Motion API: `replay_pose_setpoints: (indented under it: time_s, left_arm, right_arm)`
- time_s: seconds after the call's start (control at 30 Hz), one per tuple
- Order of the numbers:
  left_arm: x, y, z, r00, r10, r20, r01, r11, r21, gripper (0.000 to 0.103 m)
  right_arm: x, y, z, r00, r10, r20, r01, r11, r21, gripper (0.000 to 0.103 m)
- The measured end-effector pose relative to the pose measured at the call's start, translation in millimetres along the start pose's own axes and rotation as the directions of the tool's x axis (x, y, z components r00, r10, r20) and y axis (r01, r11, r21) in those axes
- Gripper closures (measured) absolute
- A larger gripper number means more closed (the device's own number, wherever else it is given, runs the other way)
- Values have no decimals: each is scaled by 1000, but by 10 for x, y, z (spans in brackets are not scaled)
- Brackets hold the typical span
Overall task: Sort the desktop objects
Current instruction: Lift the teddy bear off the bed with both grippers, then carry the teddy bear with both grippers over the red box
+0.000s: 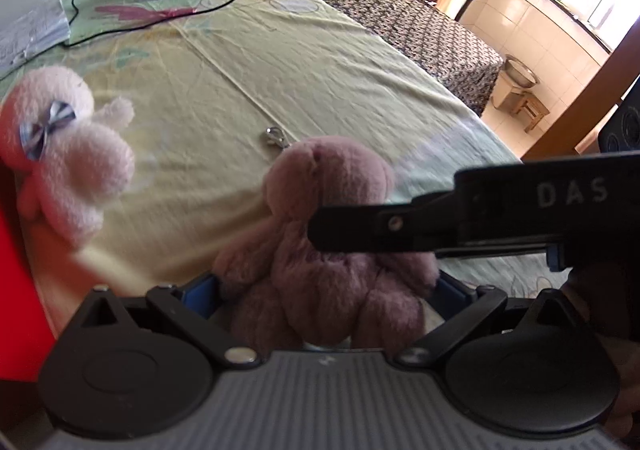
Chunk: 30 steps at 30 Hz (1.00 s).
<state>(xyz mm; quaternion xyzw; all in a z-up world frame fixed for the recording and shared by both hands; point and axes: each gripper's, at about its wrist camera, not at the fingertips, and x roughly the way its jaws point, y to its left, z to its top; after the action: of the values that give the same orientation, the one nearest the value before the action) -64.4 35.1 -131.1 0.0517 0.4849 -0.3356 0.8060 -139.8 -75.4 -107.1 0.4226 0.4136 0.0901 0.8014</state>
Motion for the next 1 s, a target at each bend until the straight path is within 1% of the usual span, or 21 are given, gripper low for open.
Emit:
replay_pose_setpoints:
  time_s: [0.2,0.3,0.47,0.6,0.77,0.9,1.0]
  left_arm:
    - [-59,63,-43,1000,-23,-1,23,997,-67,2]
    - [-121,75,-85,999,-32,-2,31,996,-89,2]
    - [-359,109,-94,998,-44,36,47,994,-98,2]
    - [-650,132,-86,994,-62,94,70,994,-82,2]
    - [-1052,178,-122,981,-86,174,97,994,-53,2]
    - [-1426,276,-152,963,-107,246,121,992,-45,2]
    - [-1732,366,-189,946,-108,305,126,991,-39,2]
  right_arm:
    - [-50,9,29,996,50,-67,-50,999,7,71]
    - [-92,73,10,994,75,-84,-76,997,-5,74]
    - [-189,279,-22,991,101,-83,-105,993,-52,75]
    - [-315,503,-52,991,123,-55,-128,986,-109,76]
    - [-469,803,-162,987,158,-3,-157,976,-152,76]
    - [-550,1107,-263,979,200,37,-189,963,-193,76]
    - [-566,1365,-331,970,236,61,-215,947,-240,76]
